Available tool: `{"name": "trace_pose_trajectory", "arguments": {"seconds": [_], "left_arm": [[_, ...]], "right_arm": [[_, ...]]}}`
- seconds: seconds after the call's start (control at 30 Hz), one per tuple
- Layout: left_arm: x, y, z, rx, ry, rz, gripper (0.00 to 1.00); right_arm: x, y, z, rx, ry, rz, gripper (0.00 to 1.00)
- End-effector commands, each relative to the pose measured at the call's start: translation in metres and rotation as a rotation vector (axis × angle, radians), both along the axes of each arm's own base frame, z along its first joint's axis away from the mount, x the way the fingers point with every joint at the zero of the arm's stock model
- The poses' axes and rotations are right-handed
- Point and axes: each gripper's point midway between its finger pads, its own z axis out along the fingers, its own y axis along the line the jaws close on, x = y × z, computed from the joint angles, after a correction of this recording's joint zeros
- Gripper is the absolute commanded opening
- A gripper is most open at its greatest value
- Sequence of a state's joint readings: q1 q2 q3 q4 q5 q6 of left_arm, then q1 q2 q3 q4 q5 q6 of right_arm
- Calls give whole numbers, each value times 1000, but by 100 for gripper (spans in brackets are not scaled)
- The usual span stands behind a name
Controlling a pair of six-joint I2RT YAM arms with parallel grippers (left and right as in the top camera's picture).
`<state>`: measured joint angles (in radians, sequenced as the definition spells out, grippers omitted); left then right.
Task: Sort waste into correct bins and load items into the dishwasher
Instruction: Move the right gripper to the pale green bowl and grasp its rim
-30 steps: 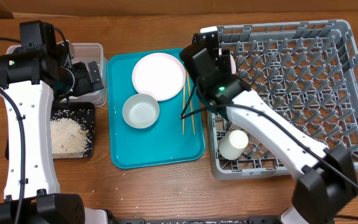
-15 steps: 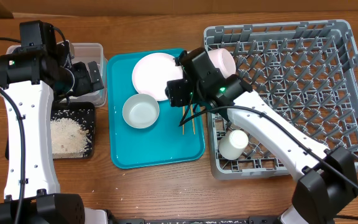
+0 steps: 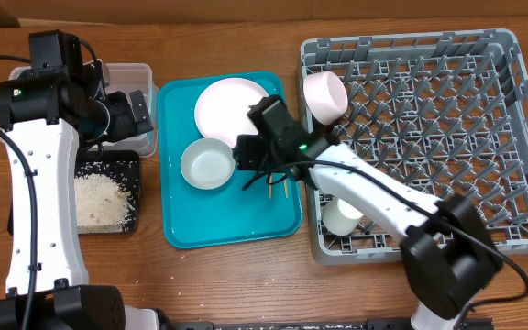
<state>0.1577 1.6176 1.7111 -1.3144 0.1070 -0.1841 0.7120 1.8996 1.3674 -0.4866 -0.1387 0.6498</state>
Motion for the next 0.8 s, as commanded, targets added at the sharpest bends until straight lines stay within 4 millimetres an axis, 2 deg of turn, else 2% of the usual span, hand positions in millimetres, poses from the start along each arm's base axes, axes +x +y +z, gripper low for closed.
{"name": "trace_pose_trajectory", "arguments": {"seconds": [0.0, 0.1, 0.2, 0.5, 0.6, 0.67, 0.77], "left_arm": [[1, 1, 9, 11, -27, 0, 100], [1, 1, 9, 11, -27, 1, 100], [1, 1, 9, 11, -27, 1, 100], [1, 1, 9, 11, -27, 1, 100], [1, 1, 9, 11, -27, 1, 100], [1, 1, 9, 11, -27, 1, 100], [1, 1, 9, 11, -27, 1, 100]], "right_arm": [[-5, 6, -30, -19, 63, -64, 55], [-8, 12, -47, -29, 83, -63, 51], [-10, 13, -60, -55, 89, -64, 41], [-10, 0, -64, -105, 112, -87, 4], [-6, -8, -48, -123, 108, -76, 4], [-3, -11, -25, -127, 76, -45, 4], [1, -18, 24, -142, -3, -27, 4]]}}
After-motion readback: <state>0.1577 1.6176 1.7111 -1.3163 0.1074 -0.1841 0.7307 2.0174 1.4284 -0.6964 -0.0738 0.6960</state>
